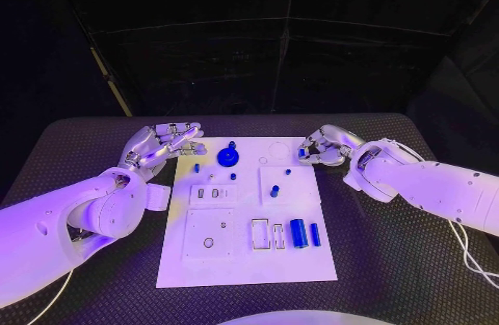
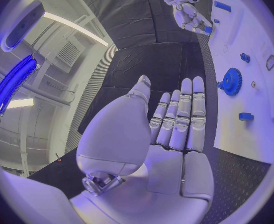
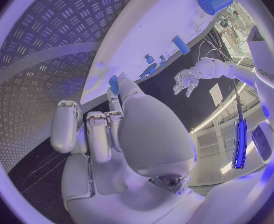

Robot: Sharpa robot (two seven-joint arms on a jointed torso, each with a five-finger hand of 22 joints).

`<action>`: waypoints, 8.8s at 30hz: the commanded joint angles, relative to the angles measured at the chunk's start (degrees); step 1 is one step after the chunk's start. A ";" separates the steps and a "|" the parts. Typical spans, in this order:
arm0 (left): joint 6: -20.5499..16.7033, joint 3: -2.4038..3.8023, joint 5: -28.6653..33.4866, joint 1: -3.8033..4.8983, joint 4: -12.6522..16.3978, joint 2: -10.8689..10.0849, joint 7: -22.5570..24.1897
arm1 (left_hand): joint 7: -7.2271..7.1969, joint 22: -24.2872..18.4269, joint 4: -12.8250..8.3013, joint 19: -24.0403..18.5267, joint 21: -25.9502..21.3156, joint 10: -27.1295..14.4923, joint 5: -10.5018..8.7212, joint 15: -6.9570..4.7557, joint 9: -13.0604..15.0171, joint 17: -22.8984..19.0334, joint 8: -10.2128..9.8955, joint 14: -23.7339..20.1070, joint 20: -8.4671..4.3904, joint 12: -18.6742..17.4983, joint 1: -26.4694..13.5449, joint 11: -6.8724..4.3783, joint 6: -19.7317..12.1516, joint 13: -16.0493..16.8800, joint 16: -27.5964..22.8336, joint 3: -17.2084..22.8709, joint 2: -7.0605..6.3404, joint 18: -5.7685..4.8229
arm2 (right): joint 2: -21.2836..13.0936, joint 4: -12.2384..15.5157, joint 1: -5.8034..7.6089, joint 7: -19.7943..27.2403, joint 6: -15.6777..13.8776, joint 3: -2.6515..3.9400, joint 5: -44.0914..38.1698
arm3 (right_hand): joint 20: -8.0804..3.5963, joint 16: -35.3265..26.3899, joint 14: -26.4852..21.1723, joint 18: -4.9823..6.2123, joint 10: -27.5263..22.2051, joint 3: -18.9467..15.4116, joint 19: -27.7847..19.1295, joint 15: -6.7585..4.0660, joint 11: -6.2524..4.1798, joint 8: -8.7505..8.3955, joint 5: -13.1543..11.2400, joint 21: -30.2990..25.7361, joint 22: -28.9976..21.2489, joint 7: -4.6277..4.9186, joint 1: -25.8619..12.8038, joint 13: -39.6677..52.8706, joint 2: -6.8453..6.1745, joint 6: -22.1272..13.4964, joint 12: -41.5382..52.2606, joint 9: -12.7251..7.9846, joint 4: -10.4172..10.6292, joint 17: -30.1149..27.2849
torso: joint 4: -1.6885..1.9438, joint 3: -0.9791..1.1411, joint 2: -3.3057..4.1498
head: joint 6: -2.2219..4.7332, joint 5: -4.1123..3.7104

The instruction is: Assemble the parts on the task board

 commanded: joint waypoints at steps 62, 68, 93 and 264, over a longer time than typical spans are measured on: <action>1.71 0.05 -0.16 0.15 -3.91 2.49 -0.59 | -0.22 -0.22 -0.68 0.84 -0.28 1.57 -0.38 -0.07 0.12 0.57 -0.17 0.36 -0.14 -0.12 -0.36 -0.09 1.31 0.08 -0.68 -0.47 1.15 0.22 | 20.52 8.31 -0.62 -24.51 4.78 -3.83 -22.37 | -0.91 0.08 5.74 -0.22 2.36 1.06 -0.22 -0.79 -0.75 0.65 1.22 -0.16 -0.45 -1.63 -0.94 9.24 0.42 2.25 -0.59 0.55 -0.72 14.60 | 1.04 -0.56 -2.29 | -4.47 6.08; 1.74 0.05 -0.16 0.15 -3.97 2.47 -0.61 | -0.22 -0.22 -0.68 0.84 -0.28 1.57 -0.38 -0.07 0.12 0.57 -0.17 0.36 -0.14 -0.12 -0.36 -0.09 1.31 0.08 -0.68 -0.47 1.15 0.22 | 20.67 8.12 -0.77 -24.62 5.61 -3.84 -22.63 | -0.92 0.04 5.72 -0.21 2.28 1.02 -0.27 -0.78 -0.73 0.55 1.26 -0.22 -0.53 -1.58 -1.31 9.15 0.20 2.12 -0.69 0.51 -0.71 14.48 | 1.01 -0.58 -2.32 | -4.51 6.08; 1.76 0.05 -0.16 0.14 -4.05 2.38 -0.64 | -0.24 -0.25 -0.72 0.86 -0.31 1.73 -0.38 -0.08 0.10 0.63 -0.22 0.37 -0.15 -0.13 -0.39 -0.11 1.40 0.07 -0.76 -0.58 1.19 0.22 | 20.79 7.45 -1.35 -25.54 9.33 -3.85 -22.96 | -0.89 -0.03 5.67 -0.16 2.07 0.99 -0.46 -0.69 -0.60 0.24 1.18 -0.38 -0.82 -1.41 -2.04 8.90 -0.18 1.68 -0.96 0.38 -0.65 14.27 | 0.99 -0.55 -2.31 | -4.87 5.78; 34.28 -8.91 -54.68 12.09 -18.33 22.62 -55.83 | -9.26 62.52 3.01 24.28 59.65 21.18 -0.28 -10.86 24.51 78.78 21.48 27.53 -10.50 61.13 -7.94 -10.55 6.02 58.79 78.29 -13.12 8.14 -6.19 | 3.25 12.48 3.19 3.98 -3.73 1.25 25.87 | 0.87 -41.50 -4.55 6.13 -21.98 -15.85 -17.98 1.14 1.79 0.41 10.49 -35.50 -45.18 1.51 1.21 -33.37 -1.66 -10.71 -41.25 -0.41 5.10 -33.86 | 1.49 1.08 -5.07 | -7.71 6.20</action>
